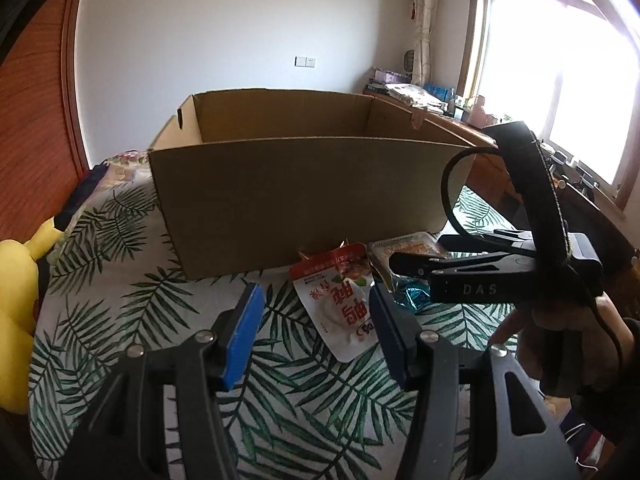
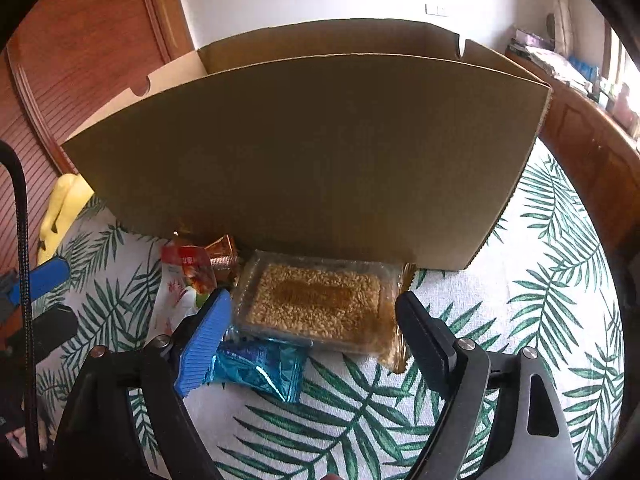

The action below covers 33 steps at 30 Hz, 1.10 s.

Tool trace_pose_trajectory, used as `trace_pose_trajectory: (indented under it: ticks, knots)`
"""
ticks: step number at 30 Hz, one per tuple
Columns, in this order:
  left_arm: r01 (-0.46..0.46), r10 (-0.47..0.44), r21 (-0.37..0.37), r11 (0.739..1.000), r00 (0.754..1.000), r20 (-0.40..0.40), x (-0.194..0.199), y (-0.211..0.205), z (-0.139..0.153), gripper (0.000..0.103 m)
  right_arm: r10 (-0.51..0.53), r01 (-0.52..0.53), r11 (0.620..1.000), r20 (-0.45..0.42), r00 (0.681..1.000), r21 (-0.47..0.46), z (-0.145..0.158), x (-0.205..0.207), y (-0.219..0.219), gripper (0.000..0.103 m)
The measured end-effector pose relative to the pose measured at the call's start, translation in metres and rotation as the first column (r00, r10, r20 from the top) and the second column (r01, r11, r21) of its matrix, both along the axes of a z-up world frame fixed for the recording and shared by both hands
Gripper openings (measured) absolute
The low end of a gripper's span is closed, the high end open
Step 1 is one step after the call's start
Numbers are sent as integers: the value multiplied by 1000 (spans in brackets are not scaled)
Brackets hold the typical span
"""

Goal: Organize snacks
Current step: 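Lower the left gripper to the red-labelled white pouch while the right gripper reaches the grain tray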

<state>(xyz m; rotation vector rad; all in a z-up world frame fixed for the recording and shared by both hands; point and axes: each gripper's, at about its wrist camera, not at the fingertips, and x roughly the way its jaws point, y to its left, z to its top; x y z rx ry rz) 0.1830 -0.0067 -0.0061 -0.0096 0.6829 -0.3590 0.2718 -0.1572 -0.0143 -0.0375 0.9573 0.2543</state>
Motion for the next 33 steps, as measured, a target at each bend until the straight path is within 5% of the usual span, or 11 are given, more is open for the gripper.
trace_pose_trajectory:
  ticks: [9,21,33]
  knots:
    - [-3,4,23,1000,1000,-19,11,-12,-10,54,12,-11,993,4,1000,-119,-12,6,30,94]
    - [-14,16,33,999,998,-56,33,-24,-23,54,30,-32,991,-17,999,-130,-16,8,25,95]
    - [-24,24,3,1000,995,-95,55,-30,-28,54,14,-14,995,2,1000,-99,-12,-13,-2,85]
